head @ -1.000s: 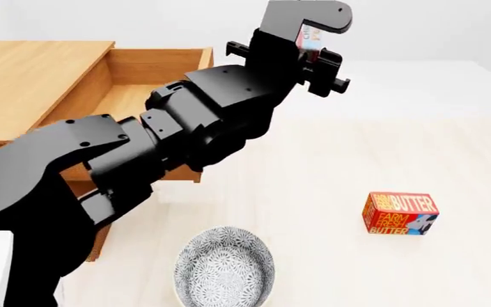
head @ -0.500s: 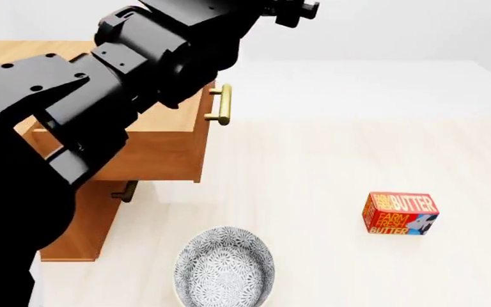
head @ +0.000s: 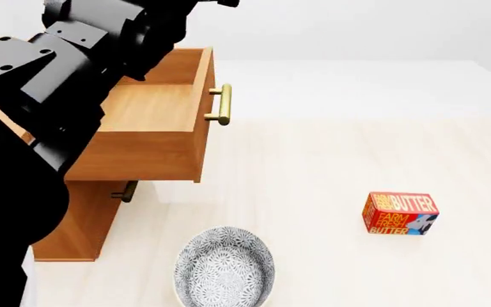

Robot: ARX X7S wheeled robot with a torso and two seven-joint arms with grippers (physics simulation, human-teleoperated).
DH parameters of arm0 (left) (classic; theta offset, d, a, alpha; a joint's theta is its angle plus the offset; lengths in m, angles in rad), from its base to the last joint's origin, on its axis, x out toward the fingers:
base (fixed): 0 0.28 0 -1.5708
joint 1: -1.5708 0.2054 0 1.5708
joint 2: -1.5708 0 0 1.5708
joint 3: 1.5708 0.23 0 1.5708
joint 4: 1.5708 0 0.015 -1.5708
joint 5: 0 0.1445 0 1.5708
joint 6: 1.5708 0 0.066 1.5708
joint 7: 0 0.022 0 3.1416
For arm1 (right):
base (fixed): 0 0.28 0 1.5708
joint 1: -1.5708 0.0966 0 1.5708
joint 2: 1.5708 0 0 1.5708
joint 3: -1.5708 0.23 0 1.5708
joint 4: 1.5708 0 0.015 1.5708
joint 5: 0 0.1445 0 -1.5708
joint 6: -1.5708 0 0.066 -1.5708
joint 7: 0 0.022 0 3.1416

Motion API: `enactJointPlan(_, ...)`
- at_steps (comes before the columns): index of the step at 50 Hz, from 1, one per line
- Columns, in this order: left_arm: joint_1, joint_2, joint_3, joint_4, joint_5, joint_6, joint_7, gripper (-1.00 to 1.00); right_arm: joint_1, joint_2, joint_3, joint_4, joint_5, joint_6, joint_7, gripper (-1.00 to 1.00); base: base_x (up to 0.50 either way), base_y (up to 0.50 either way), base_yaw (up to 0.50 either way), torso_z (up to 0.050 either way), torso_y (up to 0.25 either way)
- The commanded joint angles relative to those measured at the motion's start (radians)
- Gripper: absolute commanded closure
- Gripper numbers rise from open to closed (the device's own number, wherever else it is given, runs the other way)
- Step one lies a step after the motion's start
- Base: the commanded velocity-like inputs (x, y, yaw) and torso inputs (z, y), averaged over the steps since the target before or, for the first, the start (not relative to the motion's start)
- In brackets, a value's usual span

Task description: Put the chocolate pudding in the top drawer of the cabinet and close it.

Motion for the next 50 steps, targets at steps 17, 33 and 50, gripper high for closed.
enactJointPlan(17, 0.03, -0.17, 0.006, 0.198, -0.009, -0.087, -0.131, 1.0, 0.002, 0.004, -0.005, -0.003, -0.012, 0.003, 0.01, -1.0, 0.0, 0.0, 0.0, 0.0, 0.0)
enactJointPlan(33, 0.012, -0.189, 0.012, 0.262, -0.014, -0.142, -0.165, 1.0, 0.002, 0.005, -0.008, -0.004, -0.009, 0.006, 0.007, -1.0, 0.0, 0.0, 0.0, 0.0, 0.0)
enactJointPlan(50, -0.005, -0.202, 0.013, 0.284, -0.02, -0.185, -0.185, 1.0, -0.187, 0.037, 0.057, -0.314, 0.077, 0.116, -0.128, -1.0, 0.0, 0.0, 0.0, 0.0, 0.0)
